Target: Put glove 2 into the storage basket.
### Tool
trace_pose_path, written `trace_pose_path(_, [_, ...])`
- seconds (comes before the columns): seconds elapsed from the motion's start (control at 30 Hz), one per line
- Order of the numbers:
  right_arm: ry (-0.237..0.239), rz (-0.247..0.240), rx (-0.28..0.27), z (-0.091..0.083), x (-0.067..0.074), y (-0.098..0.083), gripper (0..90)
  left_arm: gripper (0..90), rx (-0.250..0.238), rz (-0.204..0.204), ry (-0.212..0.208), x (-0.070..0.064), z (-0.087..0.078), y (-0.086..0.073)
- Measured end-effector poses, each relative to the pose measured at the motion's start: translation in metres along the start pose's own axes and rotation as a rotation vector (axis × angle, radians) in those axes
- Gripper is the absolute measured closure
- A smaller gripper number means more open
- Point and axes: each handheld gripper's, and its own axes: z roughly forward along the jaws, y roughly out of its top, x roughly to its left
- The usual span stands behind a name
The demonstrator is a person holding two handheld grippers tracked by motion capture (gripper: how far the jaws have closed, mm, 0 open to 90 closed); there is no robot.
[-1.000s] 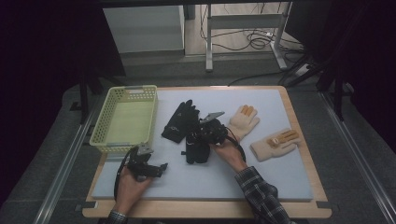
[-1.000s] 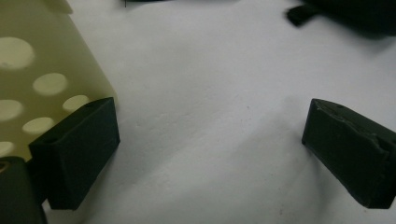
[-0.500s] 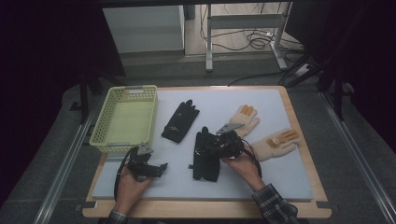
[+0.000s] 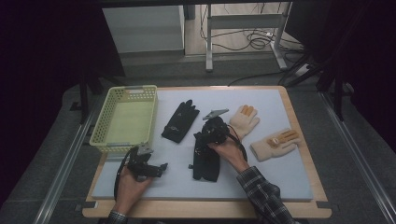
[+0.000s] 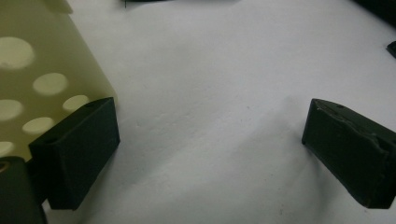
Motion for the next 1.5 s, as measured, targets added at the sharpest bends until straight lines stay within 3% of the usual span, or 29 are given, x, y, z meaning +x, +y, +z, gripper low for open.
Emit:
trace_pose_path(0.23, [0.016,-0.018,0.01,0.03,-0.002,0.027,40.7,4.0,0.0,0.001,0.0,0.0,0.0,0.0])
trace_pose_path(0.5, [0.003,-0.046,0.024,0.056,-0.002,0.042,40.5,4.0,0.0,0.001,-0.001,0.0,0.0,0.0])
trace_pose_path(0.77, [0.001,-0.058,0.049,0.087,-0.003,0.054,28.8,4.0,-0.001,0.0,-0.002,0.0,0.0,0.0])
trace_pose_path(0.87, [-0.012,-0.1,0.091,0.102,-0.001,0.055,27.2,4.0,-0.001,0.0,-0.002,0.0,0.0,0.0])
trace_pose_path(0.93, [-0.016,-0.101,0.097,0.103,-0.001,0.055,27.3,3.9,-0.001,0.0,-0.001,0.0,0.0,0.0])
trace_pose_path(1.0, [-0.022,-0.1,0.089,0.107,-0.001,0.055,39.8,3.9,0.0,0.0,-0.002,0.0,0.0,0.0])
trace_pose_path(1.03, [-0.022,-0.1,0.089,0.107,-0.001,0.055,39.8,3.9,0.0,0.0,-0.002,0.0,0.0,0.0])
trace_pose_path(1.07, [-0.001,-0.096,0.092,0.107,-0.001,0.056,47.5,3.9,0.0,0.0,-0.002,0.0,0.0,0.0])
trace_pose_path(1.1, [0.002,-0.084,0.095,0.106,0.0,0.056,61.0,3.9,0.0,0.0,-0.002,0.0,0.0,0.0])
trace_pose_path(1.13, [0.018,-0.084,0.096,0.105,0.002,0.056,67.1,3.9,0.0,0.0,-0.002,0.0,0.0,0.0])
trace_pose_path(1.17, [0.018,-0.084,0.096,0.105,0.002,0.056,67.1,3.9,0.0,0.0,-0.002,0.0,0.0,0.0])
trace_pose_path(1.23, [0.005,-0.084,0.096,0.104,0.006,0.056,79.7,3.9,0.0,0.0,-0.002,0.0,0.0,0.0])
trace_pose_path(1.4, [0.002,-0.079,0.095,0.102,0.004,0.058,86.2,3.9,0.0,0.0,-0.002,0.0,0.0,0.0])
trace_pose_path(1.5, [-0.014,-0.137,0.102,0.096,0.008,0.059,86.9,3.9,0.0,0.0,-0.002,0.0,0.0,0.0])
